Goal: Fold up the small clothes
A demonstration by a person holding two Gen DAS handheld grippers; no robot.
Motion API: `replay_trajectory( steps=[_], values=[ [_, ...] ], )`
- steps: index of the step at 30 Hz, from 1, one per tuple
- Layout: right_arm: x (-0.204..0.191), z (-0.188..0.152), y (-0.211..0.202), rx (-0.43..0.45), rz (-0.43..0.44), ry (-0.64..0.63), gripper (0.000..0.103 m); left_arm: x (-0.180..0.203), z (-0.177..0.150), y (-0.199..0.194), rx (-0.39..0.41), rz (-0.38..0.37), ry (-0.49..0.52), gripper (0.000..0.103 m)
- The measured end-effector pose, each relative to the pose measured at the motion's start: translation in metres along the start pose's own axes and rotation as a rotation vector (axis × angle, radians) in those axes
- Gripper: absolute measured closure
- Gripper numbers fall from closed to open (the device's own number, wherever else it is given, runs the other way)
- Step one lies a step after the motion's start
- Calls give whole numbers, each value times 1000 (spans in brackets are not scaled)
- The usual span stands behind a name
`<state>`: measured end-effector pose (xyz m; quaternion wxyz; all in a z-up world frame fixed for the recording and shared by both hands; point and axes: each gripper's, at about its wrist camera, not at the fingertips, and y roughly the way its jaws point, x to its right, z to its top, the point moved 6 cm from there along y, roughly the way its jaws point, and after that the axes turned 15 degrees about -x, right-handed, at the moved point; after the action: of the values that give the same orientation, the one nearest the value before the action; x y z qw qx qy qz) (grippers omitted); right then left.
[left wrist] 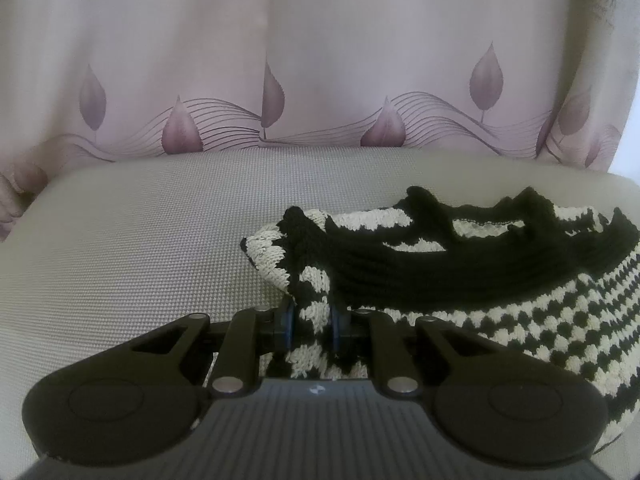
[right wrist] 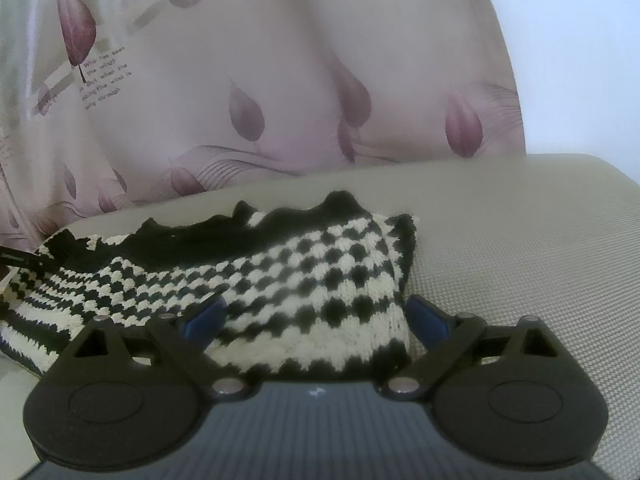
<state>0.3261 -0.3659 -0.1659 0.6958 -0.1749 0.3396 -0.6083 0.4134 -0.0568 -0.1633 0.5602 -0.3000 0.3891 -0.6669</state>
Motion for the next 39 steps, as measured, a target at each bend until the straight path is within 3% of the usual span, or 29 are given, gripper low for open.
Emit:
replay_trajectory(
  steps=[13, 29, 34, 39],
  values=[
    [8, -1, -23, 109, 117, 46, 6, 10, 8, -12, -8, 16, -11, 86],
    [12, -4, -36, 166, 206, 66, 6, 48, 28, -45, -62, -71, -117, 88],
    [16, -5, -42, 188, 230, 89, 6, 70, 29, -52, -92, -117, -156, 88],
    [21, -5, -43, 189, 258, 117, 6, 100, 21, -57, -112, -220, -166, 88]
  ],
)
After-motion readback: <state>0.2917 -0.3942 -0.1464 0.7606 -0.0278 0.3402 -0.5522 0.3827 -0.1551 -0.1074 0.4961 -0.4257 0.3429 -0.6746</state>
